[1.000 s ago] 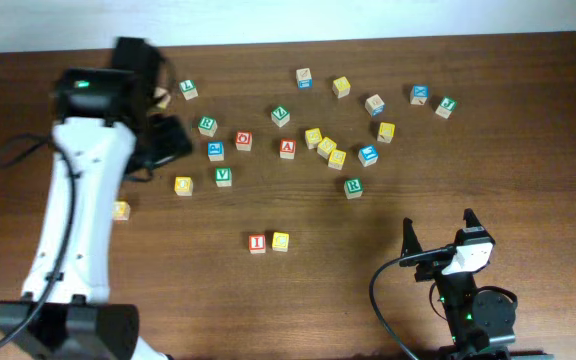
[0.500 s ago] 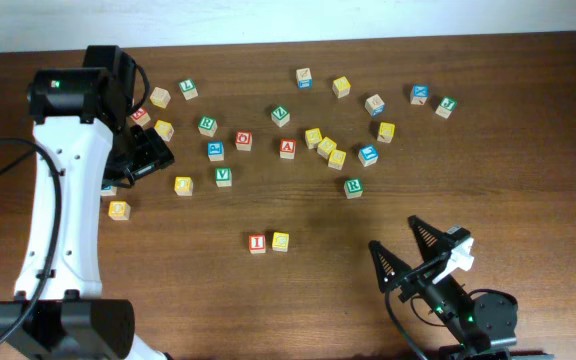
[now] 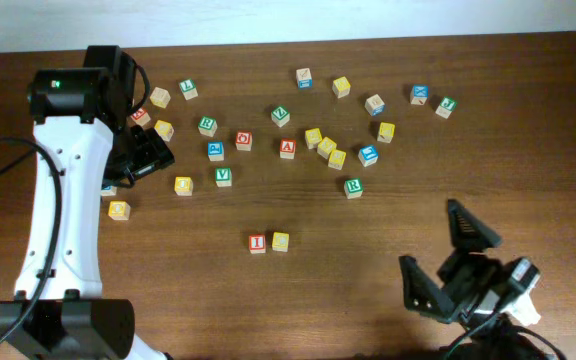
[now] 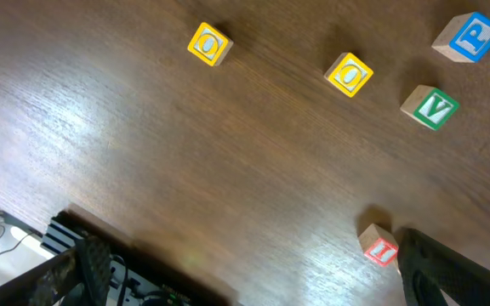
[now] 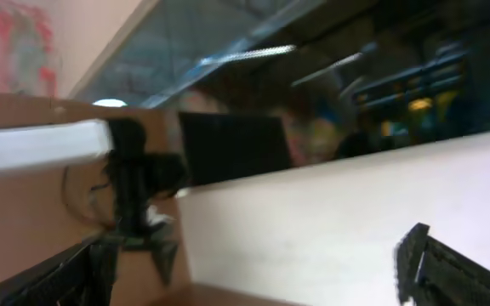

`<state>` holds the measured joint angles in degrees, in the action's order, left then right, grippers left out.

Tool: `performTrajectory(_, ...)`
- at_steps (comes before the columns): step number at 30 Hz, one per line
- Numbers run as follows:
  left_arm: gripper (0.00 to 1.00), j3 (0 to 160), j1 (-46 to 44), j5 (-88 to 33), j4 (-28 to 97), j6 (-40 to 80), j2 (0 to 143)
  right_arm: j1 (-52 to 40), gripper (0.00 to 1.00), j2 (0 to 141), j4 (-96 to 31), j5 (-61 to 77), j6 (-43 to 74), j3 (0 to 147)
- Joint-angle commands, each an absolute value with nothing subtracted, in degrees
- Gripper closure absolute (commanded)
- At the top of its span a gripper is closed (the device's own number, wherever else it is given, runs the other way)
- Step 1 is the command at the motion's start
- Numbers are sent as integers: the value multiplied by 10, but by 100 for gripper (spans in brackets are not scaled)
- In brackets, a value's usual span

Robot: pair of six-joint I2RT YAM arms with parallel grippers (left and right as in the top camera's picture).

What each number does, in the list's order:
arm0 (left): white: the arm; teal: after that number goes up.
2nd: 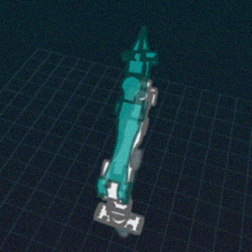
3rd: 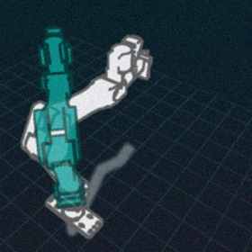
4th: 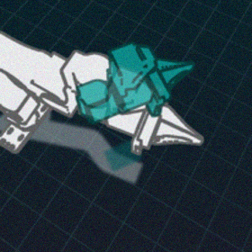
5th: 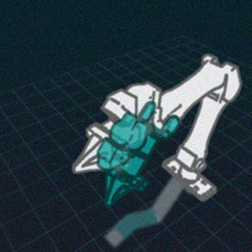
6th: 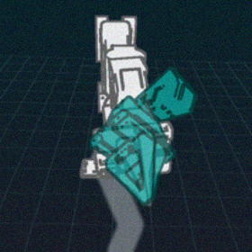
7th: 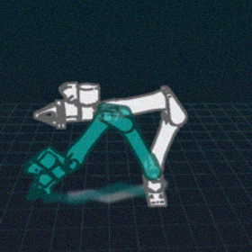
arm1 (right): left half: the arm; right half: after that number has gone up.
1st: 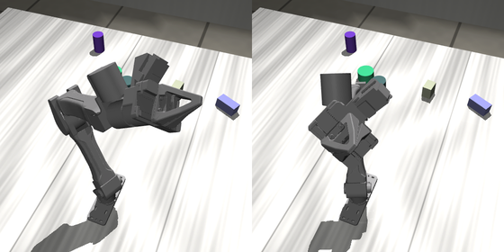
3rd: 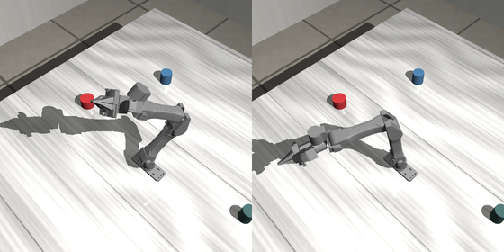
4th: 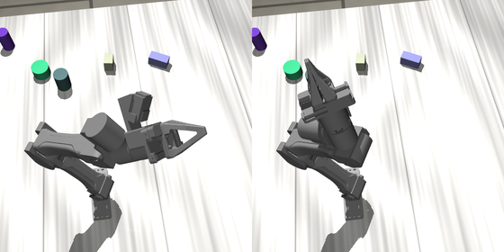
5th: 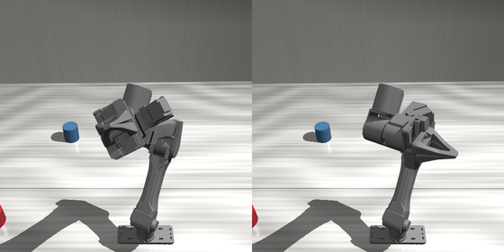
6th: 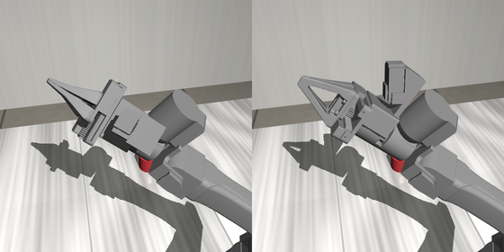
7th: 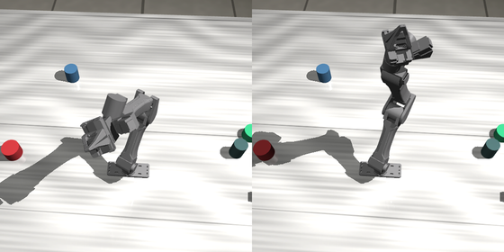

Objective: Spell out ICRA
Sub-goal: 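Release the C block and retract the left gripper to the left, then move the right gripper over the green R block and grasp it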

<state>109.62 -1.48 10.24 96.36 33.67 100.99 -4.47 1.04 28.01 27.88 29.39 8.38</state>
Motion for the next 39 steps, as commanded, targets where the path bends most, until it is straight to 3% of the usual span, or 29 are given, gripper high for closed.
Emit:
performTrajectory(1, 1, 1095, -13, 103, 963, 345, 1013, -41, 2, 34, 213, 203, 195, 187)
performTrajectory(7, 1, 1095, -13, 103, 963, 345, 1013, -41, 2, 166, -50, 203, 46, 436)
performTrajectory(21, 1, 1095, -13, 103, 963, 345, 1013, -41, 2, 656, -649, 253, -24, 983)
performTrajectory(25, 1, 1095, -13, 103, 963, 345, 1013, -41, 2, 733, -726, 279, -23, 1037)
performTrajectory(30, 1, 1095, -13, 103, 963, 345, 1013, -41, 2, 800, -745, 459, -23, 1037)
performTrajectory(33, 1, 1095, -13, 103, 963, 345, 1013, -41, 2, 836, -760, 444, -24, 1037)
performTrajectory(39, 1, 1095, -13, 103, 963, 345, 1013, -41, 2, 915, -821, 290, -23, 1037)
